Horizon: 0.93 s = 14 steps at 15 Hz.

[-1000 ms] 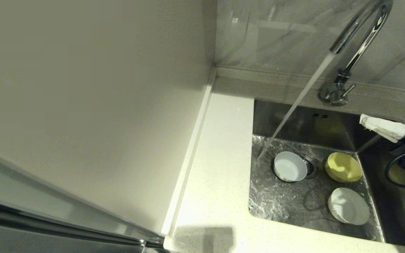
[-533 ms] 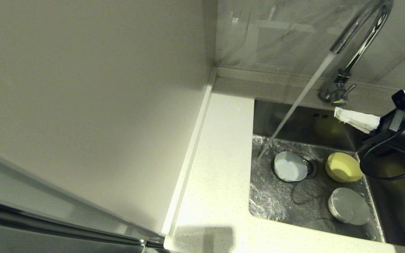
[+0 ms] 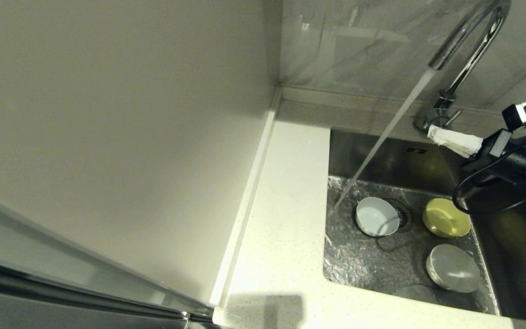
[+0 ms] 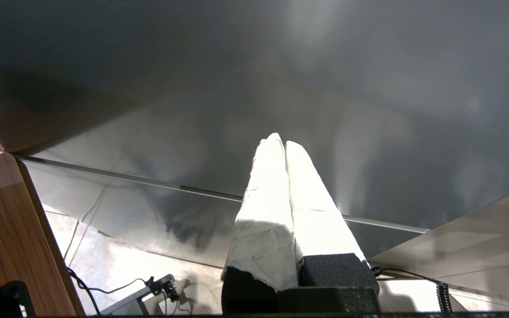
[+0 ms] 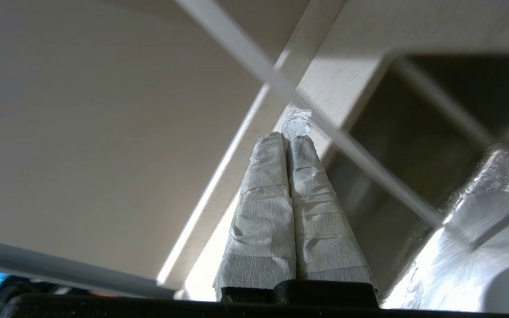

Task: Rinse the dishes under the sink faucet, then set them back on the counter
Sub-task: Turn off the faucet

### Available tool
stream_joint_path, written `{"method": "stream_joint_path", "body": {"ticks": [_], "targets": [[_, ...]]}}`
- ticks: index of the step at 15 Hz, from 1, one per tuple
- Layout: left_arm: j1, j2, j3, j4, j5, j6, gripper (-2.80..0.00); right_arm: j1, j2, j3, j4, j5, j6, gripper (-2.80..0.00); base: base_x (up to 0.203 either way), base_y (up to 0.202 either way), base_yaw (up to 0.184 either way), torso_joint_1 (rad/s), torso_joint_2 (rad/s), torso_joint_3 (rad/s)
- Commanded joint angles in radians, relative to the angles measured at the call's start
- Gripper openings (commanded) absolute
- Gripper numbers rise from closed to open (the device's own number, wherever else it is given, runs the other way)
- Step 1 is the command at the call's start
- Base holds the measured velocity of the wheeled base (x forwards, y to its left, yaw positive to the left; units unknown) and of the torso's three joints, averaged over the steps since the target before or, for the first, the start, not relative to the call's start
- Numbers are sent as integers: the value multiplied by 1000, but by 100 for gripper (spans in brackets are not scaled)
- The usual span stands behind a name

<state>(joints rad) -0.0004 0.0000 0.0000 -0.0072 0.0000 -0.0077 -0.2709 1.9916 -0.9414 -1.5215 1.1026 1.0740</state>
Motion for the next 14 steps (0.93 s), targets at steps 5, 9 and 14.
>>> {"method": "stream_joint_path", "body": {"ticks": [5, 9, 14], "targets": [[-1, 0, 3, 0, 0, 0, -280, -24, 105, -133, -9, -14, -32, -280, 0, 0, 0, 0, 0, 0], [0, -2, 3, 0, 0, 0, -280, -75, 156, -169, -9, -73, -166, -280, 0, 0, 0, 0, 0, 0], [0, 0, 3, 0, 0, 0, -280, -80, 223, -241, -9, -156, -256, -280, 0, 0, 0, 0, 0, 0]]}}
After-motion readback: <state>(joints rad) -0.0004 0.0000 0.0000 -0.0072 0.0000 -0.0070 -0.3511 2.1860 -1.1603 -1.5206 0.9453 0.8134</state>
